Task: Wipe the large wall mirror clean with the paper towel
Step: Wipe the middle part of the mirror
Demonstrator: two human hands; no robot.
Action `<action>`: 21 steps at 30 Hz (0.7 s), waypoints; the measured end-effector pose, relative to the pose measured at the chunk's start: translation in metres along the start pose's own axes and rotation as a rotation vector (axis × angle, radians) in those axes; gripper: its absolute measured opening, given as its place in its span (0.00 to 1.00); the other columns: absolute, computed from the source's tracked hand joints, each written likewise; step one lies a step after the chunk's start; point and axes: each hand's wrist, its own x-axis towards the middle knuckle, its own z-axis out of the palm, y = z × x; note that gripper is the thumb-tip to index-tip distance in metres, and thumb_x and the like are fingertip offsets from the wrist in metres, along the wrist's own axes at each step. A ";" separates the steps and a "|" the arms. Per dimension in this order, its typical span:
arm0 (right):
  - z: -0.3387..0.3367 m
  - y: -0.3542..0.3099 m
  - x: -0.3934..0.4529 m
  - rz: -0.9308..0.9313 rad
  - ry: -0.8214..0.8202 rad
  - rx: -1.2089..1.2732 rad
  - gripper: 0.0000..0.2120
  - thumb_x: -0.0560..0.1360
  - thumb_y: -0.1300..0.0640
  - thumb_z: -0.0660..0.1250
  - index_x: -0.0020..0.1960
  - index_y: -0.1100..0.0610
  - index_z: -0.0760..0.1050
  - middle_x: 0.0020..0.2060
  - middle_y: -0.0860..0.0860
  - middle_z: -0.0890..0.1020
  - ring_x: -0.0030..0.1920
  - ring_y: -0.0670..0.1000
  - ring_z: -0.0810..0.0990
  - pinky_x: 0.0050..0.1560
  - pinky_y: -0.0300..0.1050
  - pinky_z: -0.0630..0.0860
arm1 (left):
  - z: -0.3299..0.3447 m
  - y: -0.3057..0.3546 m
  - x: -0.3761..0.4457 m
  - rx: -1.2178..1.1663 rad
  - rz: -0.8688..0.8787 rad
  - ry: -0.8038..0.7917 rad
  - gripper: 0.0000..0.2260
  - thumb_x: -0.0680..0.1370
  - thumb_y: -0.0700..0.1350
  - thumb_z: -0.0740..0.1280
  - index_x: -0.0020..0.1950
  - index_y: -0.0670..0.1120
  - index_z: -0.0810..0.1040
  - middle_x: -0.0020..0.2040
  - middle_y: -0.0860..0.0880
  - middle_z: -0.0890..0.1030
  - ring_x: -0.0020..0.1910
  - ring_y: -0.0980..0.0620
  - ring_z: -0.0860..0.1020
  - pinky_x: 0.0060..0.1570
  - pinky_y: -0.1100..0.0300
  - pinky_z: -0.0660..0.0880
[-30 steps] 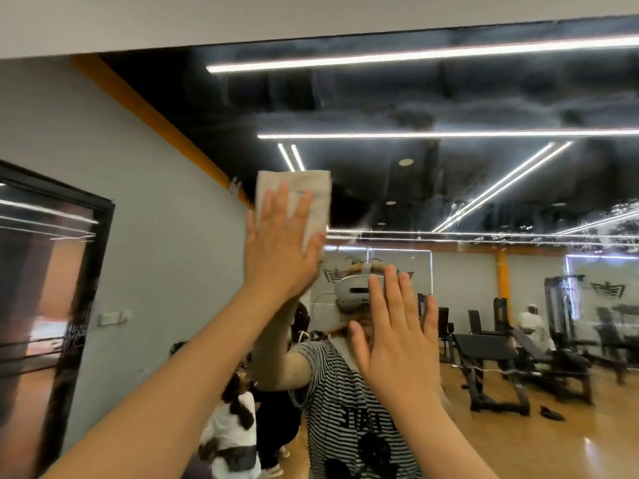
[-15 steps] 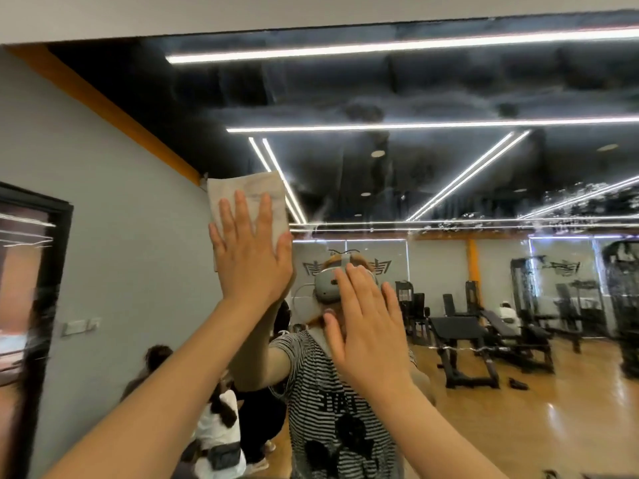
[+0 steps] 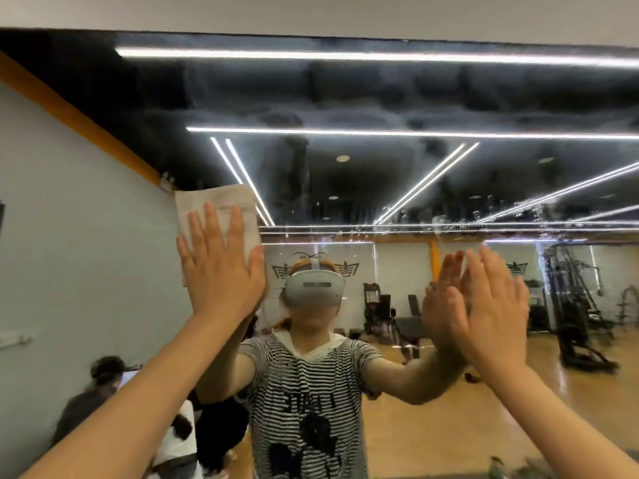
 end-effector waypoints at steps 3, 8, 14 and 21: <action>0.012 0.008 -0.006 -0.017 -0.022 -0.015 0.31 0.79 0.44 0.50 0.75 0.61 0.60 0.75 0.59 0.62 0.75 0.58 0.59 0.73 0.60 0.53 | 0.003 0.011 -0.005 -0.006 -0.009 0.010 0.28 0.82 0.54 0.55 0.80 0.47 0.52 0.79 0.39 0.49 0.78 0.37 0.46 0.74 0.42 0.43; 0.019 0.011 -0.009 -0.025 0.012 -0.002 0.31 0.79 0.43 0.50 0.76 0.59 0.58 0.76 0.58 0.60 0.76 0.57 0.56 0.73 0.57 0.50 | 0.010 0.010 -0.004 0.022 -0.026 0.031 0.28 0.81 0.55 0.52 0.79 0.47 0.53 0.79 0.39 0.51 0.77 0.37 0.48 0.73 0.40 0.45; 0.022 0.014 -0.008 -0.036 0.048 -0.023 0.30 0.79 0.44 0.51 0.76 0.60 0.59 0.75 0.58 0.62 0.75 0.55 0.55 0.72 0.56 0.48 | 0.011 0.042 -0.006 -0.017 -0.184 0.071 0.28 0.82 0.52 0.56 0.80 0.47 0.52 0.79 0.38 0.50 0.77 0.37 0.47 0.74 0.40 0.45; 0.024 0.015 -0.007 -0.035 0.030 -0.002 0.31 0.79 0.44 0.51 0.76 0.60 0.60 0.75 0.58 0.62 0.75 0.56 0.56 0.73 0.58 0.49 | 0.021 0.124 -0.017 -0.005 0.016 -0.009 0.30 0.80 0.58 0.47 0.80 0.52 0.44 0.80 0.42 0.43 0.78 0.39 0.42 0.71 0.45 0.36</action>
